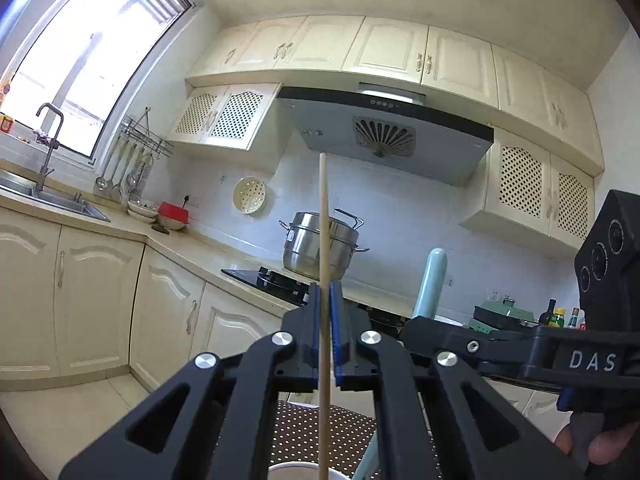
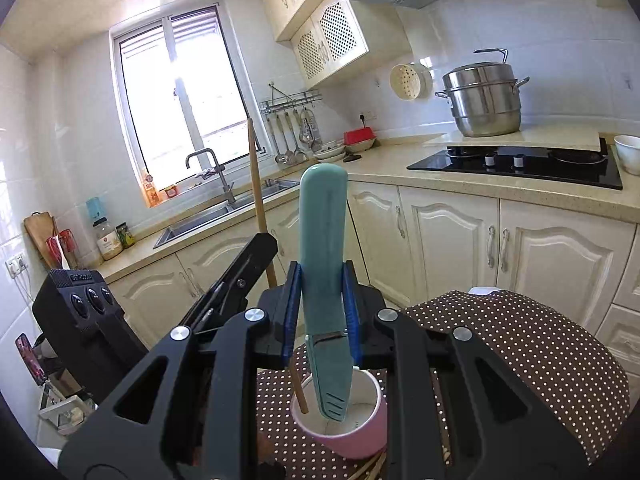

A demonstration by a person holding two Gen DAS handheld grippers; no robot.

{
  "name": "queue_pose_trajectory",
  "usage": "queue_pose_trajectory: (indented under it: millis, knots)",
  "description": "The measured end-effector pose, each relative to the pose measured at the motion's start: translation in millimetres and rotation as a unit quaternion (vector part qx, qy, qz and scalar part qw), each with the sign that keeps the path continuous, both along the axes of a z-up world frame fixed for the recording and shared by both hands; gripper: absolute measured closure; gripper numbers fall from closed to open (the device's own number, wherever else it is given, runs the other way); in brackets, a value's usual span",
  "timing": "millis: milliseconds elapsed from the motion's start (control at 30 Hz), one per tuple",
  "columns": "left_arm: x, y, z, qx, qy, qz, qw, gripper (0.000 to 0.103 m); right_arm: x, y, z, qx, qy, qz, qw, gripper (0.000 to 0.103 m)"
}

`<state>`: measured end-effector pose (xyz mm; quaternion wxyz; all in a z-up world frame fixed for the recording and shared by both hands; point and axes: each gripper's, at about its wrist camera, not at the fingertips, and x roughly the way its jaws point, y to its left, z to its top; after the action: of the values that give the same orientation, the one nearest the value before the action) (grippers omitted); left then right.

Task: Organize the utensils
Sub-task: 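Lower the knife into the pink cup with the right tool while the left tool drops the chopstick in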

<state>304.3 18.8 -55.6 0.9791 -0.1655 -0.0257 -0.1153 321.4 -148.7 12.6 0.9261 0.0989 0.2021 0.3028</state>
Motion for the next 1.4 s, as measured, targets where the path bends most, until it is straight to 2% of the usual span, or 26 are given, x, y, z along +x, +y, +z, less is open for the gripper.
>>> queue_pose_trajectory:
  millis: [267,367,433,467,500,633,700,1133,1300,1333,1367,1400]
  knots:
    - [7,1,-31,0.015,0.051,-0.001,0.9986,0.098,-1,5,-32,-0.012,0.027,0.002,1.000,0.082]
    - [0,2,-35,0.024,0.057,0.005,0.9981,0.097,-7,3,-39,-0.020,0.030,-0.004,0.999,0.082]
    - [-3,6,-36,0.020,0.069,-0.002,0.9974,0.088,-11,3,-41,-0.021,0.033,-0.006,0.999,0.082]
    - [-6,7,-36,0.021,0.073,-0.002,0.9971,0.073,-13,2,-42,-0.023,0.034,-0.007,0.999,0.082]
    - [-9,7,-37,0.024,0.075,0.002,0.9969,0.065,-15,3,-44,-0.027,0.033,-0.009,0.999,0.082]
    - [-21,12,-35,0.030,0.094,0.012,0.9951,0.061,-24,5,-47,-0.037,0.032,-0.014,0.999,0.082]
    - [-26,16,-32,0.029,0.112,0.015,0.9932,0.052,-28,7,-48,-0.041,0.032,-0.016,0.999,0.082]
    - [-51,21,-22,0.060,0.151,0.023,0.9864,0.047,-37,15,-48,-0.050,0.042,-0.024,0.998,0.081]
    - [-58,25,-20,0.060,0.161,0.021,0.9849,0.044,-39,14,-50,-0.046,0.051,-0.029,0.997,0.081]
    - [-59,25,-19,0.060,0.163,0.020,0.9845,0.043,-41,13,-49,-0.044,0.051,-0.031,0.997,0.074]
    - [-61,25,-18,0.062,0.166,0.020,0.9841,0.043,-42,12,-49,-0.044,0.051,-0.041,0.997,0.058]
    - [-64,26,-18,0.062,0.169,0.021,0.9835,0.042,-45,10,-48,-0.043,0.048,-0.047,0.997,0.053]
